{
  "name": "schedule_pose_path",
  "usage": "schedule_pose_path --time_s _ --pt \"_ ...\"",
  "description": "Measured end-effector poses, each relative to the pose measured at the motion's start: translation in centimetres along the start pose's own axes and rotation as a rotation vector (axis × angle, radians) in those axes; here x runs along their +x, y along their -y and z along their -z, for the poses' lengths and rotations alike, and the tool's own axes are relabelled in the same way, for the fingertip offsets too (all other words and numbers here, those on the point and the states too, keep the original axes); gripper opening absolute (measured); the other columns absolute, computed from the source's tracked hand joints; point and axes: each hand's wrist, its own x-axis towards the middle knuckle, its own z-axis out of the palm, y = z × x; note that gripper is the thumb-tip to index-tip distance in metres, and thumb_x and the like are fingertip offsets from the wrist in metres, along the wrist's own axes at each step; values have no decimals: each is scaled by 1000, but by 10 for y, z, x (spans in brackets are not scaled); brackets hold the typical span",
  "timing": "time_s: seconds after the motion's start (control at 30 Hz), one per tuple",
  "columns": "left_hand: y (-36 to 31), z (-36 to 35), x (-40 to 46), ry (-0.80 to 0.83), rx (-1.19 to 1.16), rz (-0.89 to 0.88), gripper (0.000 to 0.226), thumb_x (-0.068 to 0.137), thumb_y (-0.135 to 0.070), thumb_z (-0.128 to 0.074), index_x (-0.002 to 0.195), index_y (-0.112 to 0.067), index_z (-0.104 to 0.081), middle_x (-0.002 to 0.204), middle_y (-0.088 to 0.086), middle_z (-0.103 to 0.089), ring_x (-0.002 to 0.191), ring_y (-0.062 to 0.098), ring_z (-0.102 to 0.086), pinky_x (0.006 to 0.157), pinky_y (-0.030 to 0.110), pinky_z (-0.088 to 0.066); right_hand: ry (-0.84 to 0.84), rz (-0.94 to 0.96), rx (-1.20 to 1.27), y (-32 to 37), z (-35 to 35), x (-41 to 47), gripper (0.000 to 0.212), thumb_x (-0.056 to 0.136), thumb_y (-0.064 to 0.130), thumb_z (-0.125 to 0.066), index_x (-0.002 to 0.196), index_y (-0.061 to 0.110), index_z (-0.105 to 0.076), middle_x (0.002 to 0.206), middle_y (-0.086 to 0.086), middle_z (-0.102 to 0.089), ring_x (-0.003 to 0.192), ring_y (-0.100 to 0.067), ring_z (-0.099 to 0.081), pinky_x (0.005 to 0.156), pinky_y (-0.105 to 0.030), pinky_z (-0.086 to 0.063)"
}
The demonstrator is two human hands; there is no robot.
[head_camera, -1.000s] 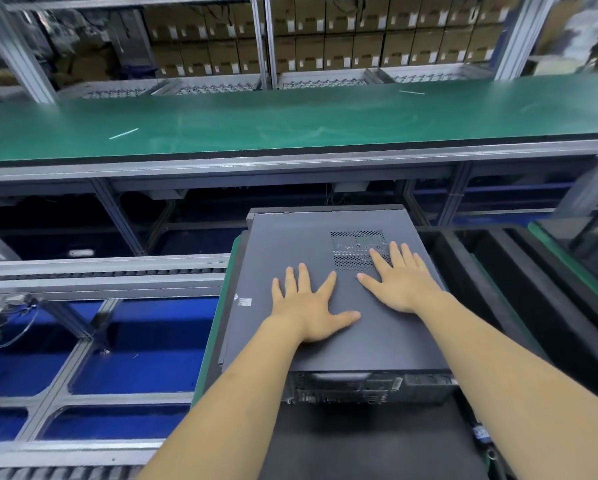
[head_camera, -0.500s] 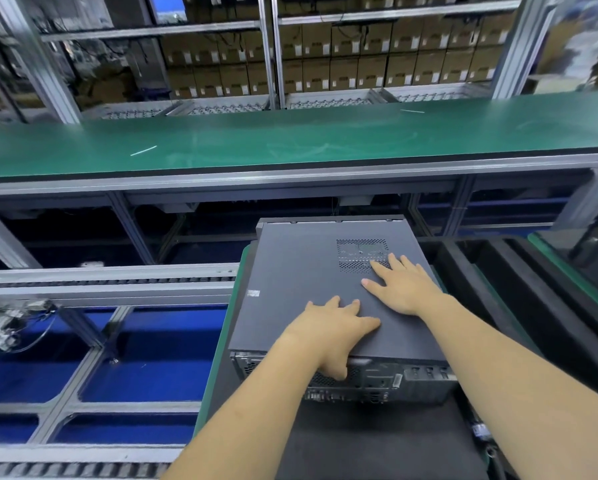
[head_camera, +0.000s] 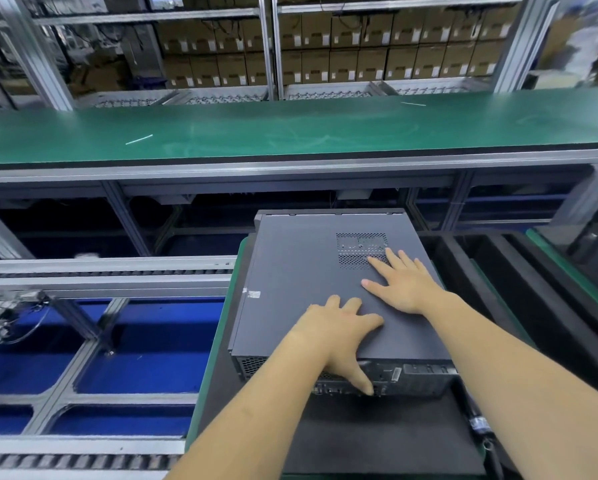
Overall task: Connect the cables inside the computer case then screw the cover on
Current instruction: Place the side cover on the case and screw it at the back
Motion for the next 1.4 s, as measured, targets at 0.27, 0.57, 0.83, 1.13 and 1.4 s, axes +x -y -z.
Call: schedule_pose_path --time_s 0.27,0.57,0.83,1.13,1.4 --pt "99 -32 30 -319 -193 516 59 100 -57 -29 153 -33 -28 164 3 -19 151 24 -14 122 43 -12 -182 -28 2 3 13 11 54 92 74 -30 133 43 -49 136 1 -43 127 -27 -35 107 -44 -27" --pt "126 -33 75 -215 -176 556 72 88 -70 -9 155 -44 3 166 0 9 152 21 12 121 47 8 -81 -107 -98 6 -4 39 88 83 82 7 160 39 4 168 -6 12 154 -36 14 124 -53 4" --pt "132 -28 95 -297 -176 563 75 86 -69 -8 156 -43 -6 167 1 1 153 21 7 122 47 6 -97 -115 -108 5 1 55 91 77 85 10 158 44 5 169 -4 10 154 -33 13 124 -52 3" --pt "161 -6 64 -326 -853 843 89 78 -53 -70 150 -25 -26 154 0 -34 137 33 -40 107 50 -41 -159 -552 667 -23 26 26 108 77 63 -76 158 25 -15 157 -17 -32 142 -40 -35 109 -59 -37" --pt "177 -21 47 -353 -1458 977 48 61 -38 -91 92 -15 -63 88 1 -72 74 21 -71 52 27 -53 144 -543 1185 -53 24 0 38 82 29 -81 110 5 -74 97 -16 -78 85 -36 -76 80 -45 -59"
